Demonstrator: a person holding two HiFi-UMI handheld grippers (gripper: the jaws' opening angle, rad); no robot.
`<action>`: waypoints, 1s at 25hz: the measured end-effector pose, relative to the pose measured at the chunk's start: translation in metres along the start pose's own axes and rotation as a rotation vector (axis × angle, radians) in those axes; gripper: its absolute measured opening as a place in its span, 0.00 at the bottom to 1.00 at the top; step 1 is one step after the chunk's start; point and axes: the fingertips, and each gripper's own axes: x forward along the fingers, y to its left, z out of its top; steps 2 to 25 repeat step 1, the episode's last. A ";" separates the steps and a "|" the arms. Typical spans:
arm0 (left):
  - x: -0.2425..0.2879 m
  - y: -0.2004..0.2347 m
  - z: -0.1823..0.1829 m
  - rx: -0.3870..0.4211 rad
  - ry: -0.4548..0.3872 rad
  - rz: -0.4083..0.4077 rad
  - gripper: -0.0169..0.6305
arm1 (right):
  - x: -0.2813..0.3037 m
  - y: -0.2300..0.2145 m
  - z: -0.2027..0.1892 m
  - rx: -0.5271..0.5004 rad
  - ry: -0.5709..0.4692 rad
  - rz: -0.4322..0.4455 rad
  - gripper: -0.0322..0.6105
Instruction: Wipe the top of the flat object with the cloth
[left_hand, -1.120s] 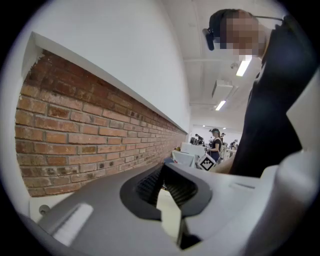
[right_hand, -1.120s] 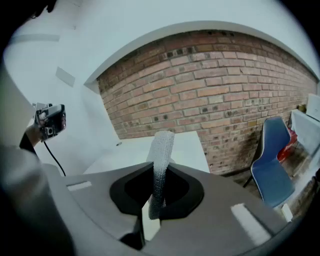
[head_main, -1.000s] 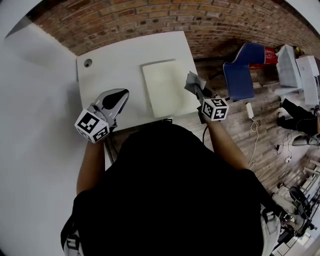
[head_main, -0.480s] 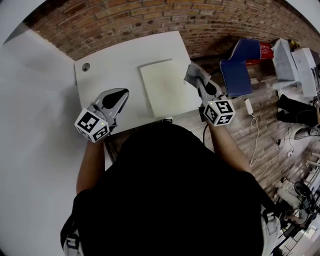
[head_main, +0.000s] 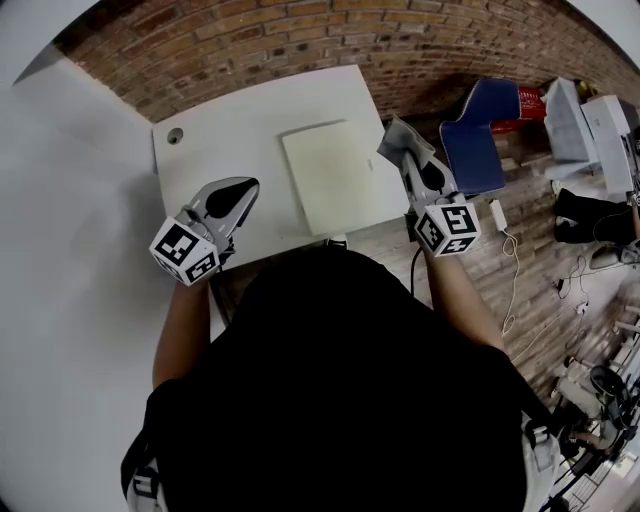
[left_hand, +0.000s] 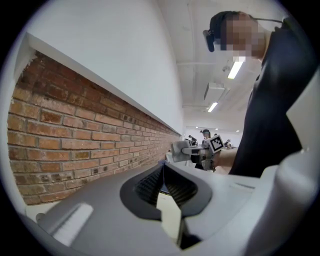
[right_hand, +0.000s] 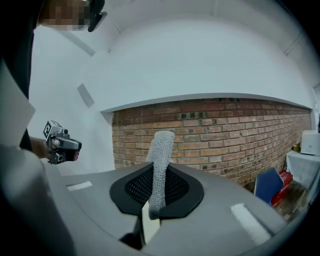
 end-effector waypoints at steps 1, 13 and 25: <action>-0.001 -0.001 0.000 -0.002 -0.005 -0.002 0.03 | -0.001 0.000 0.002 -0.001 -0.005 -0.002 0.07; -0.001 -0.001 0.000 -0.002 -0.005 -0.002 0.03 | -0.001 0.000 0.002 -0.001 -0.005 -0.002 0.07; -0.001 -0.001 0.000 -0.002 -0.005 -0.002 0.03 | -0.001 0.000 0.002 -0.001 -0.005 -0.002 0.07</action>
